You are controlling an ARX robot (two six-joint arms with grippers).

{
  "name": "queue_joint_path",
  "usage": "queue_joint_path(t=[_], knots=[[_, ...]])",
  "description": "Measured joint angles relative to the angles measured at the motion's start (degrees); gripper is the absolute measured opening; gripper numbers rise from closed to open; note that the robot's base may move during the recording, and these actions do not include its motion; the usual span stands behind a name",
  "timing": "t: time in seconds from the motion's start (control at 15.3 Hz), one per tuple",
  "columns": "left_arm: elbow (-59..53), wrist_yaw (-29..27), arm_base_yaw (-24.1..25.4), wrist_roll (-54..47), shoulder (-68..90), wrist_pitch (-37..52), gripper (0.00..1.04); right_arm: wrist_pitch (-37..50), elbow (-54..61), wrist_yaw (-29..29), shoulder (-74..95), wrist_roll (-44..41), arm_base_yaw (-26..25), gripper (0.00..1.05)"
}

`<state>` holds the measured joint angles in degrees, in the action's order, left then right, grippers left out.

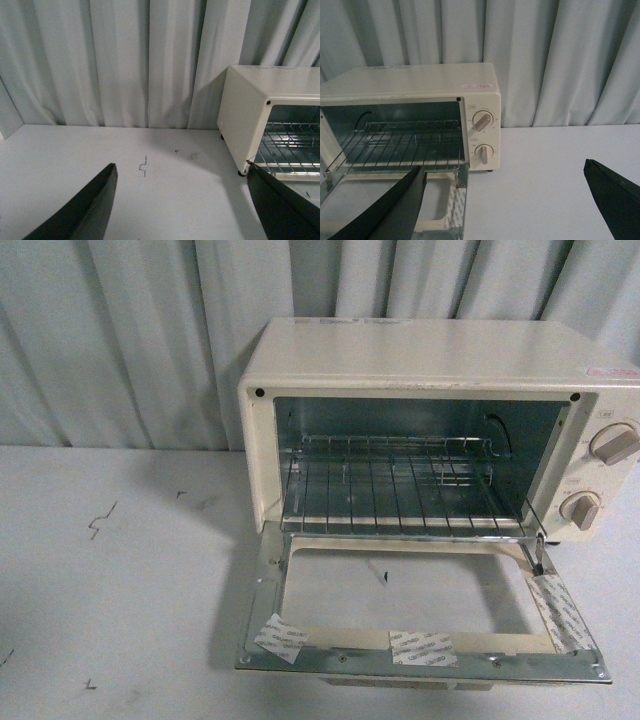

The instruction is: Open oven

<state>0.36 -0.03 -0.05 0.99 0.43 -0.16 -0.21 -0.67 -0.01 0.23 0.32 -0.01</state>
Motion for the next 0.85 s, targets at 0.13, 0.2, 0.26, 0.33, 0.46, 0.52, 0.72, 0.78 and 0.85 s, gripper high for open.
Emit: queue_joint_path(t=[0.13, 0.2, 0.26, 0.33, 0.46, 0.52, 0.72, 0.78, 0.85], knots=[[0.0, 0.0, 0.0, 0.0, 0.0, 0.0, 1.0, 0.0, 0.0, 0.0, 0.0, 0.0, 0.0, 0.98], [0.0, 0.0, 0.0, 0.0, 0.0, 0.0, 0.97, 0.0, 0.0, 0.0, 0.0, 0.0, 0.0, 0.98], [0.0, 0.0, 0.0, 0.0, 0.0, 0.0, 0.98, 0.0, 0.0, 0.0, 0.0, 0.0, 0.0, 0.98], [0.0, 0.0, 0.0, 0.0, 0.0, 0.0, 0.98, 0.0, 0.0, 0.0, 0.0, 0.0, 0.0, 0.98], [0.0, 0.0, 0.0, 0.0, 0.0, 0.0, 0.98, 0.0, 0.0, 0.0, 0.0, 0.0, 0.0, 0.98], [0.0, 0.0, 0.0, 0.0, 0.0, 0.0, 0.98, 0.0, 0.0, 0.0, 0.0, 0.0, 0.0, 0.98], [0.0, 0.0, 0.0, 0.0, 0.0, 0.0, 0.98, 0.0, 0.0, 0.0, 0.0, 0.0, 0.0, 0.98], [0.0, 0.0, 0.0, 0.0, 0.0, 0.0, 0.98, 0.0, 0.0, 0.0, 0.0, 0.0, 0.0, 0.98], [0.0, 0.0, 0.0, 0.0, 0.0, 0.0, 0.98, 0.0, 0.0, 0.0, 0.0, 0.0, 0.0, 0.98]])
